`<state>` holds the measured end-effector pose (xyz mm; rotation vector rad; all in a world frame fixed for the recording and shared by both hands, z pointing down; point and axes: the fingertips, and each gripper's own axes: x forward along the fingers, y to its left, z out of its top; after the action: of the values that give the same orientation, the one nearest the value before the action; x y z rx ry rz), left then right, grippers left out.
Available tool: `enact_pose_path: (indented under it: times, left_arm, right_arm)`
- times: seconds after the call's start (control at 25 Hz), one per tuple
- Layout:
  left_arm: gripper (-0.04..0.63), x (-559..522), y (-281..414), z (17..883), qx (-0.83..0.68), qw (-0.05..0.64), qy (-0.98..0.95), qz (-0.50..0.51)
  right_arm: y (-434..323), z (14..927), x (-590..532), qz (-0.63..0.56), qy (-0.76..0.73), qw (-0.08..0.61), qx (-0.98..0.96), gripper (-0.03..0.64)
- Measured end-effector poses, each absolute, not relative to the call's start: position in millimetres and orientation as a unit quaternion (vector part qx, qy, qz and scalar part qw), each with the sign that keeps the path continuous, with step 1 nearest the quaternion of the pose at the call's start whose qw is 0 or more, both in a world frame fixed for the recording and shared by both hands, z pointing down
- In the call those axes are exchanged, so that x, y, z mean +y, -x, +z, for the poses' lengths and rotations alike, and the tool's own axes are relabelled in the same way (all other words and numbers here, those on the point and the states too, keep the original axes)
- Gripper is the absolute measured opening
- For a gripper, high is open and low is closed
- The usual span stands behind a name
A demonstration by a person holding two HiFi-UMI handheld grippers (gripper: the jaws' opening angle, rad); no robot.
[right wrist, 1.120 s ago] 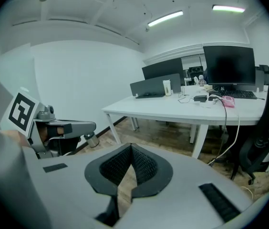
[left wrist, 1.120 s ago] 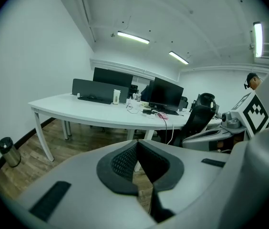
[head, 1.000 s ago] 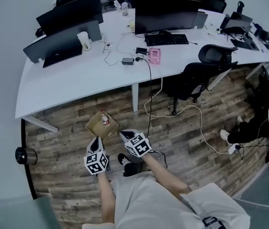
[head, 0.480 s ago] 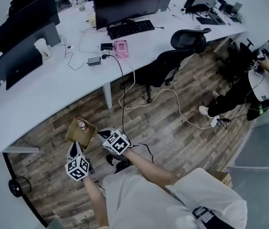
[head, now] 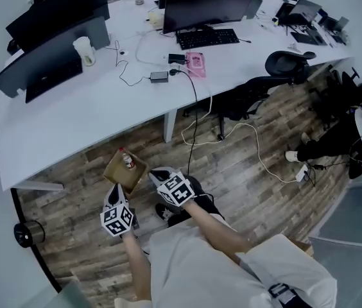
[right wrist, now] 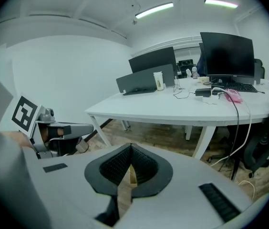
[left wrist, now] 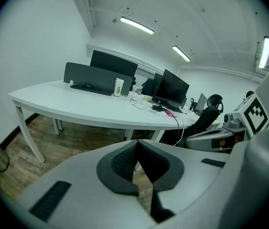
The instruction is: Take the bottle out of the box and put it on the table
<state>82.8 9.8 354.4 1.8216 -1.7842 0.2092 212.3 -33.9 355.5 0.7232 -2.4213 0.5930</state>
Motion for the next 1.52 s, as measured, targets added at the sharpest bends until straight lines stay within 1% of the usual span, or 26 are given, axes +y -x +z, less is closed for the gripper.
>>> enact_pose_path:
  times: [0.2,0.44,0.72,0.92,1.08,1.16,1.36,1.52]
  left_arm:
    - [0.015,20.3,-61.2,359.8,-0.685,0.290,-0.665,0.074]
    - [0.015,27.8,-18.8,381.2,-0.730,0.309,-0.607,0.063]
    - [0.015,1.1,7.8,417.4,-0.753,0.339,-0.563,0.043]
    - [0.015,1.4,25.1,464.2,-0.765,0.380,-0.519,0.033]
    - [0.015,-0.8,33.6,504.0,-0.773,0.392,-0.499,0.019]
    - [0.015,2.0,40.2,524.9,-0.772,0.389,-0.503,0.028]
    - [0.015,29.2,64.1,589.3,-0.779,0.391,-0.488,0.034]
    - [0.015,26.7,61.3,640.1,-0.762,0.404,-0.505,0.032]
  right_arm:
    - [-186.2,355.6,-42.6,0.222,-0.255,0.262,-0.904,0.040]
    - [-159.8,378.1,-52.1,0.202,-0.208,0.292,-0.911,0.040]
    - [-126.4,413.3,-121.0,0.191,-0.201,0.310,-0.909,0.040]
    - [-94.6,466.3,-139.3,0.193,-0.161,0.350,-0.903,0.040]
    - [-63.5,519.2,-125.3,0.187,-0.079,0.390,-0.898,0.040]
    - [-50.5,544.0,-118.8,0.181,-0.056,0.409,-0.893,0.040]
    - [-22.0,603.5,-106.2,0.183,-0.030,0.425,-0.886,0.040]
    - [-9.9,661.5,-104.0,0.188,-0.014,0.437,-0.879,0.038]
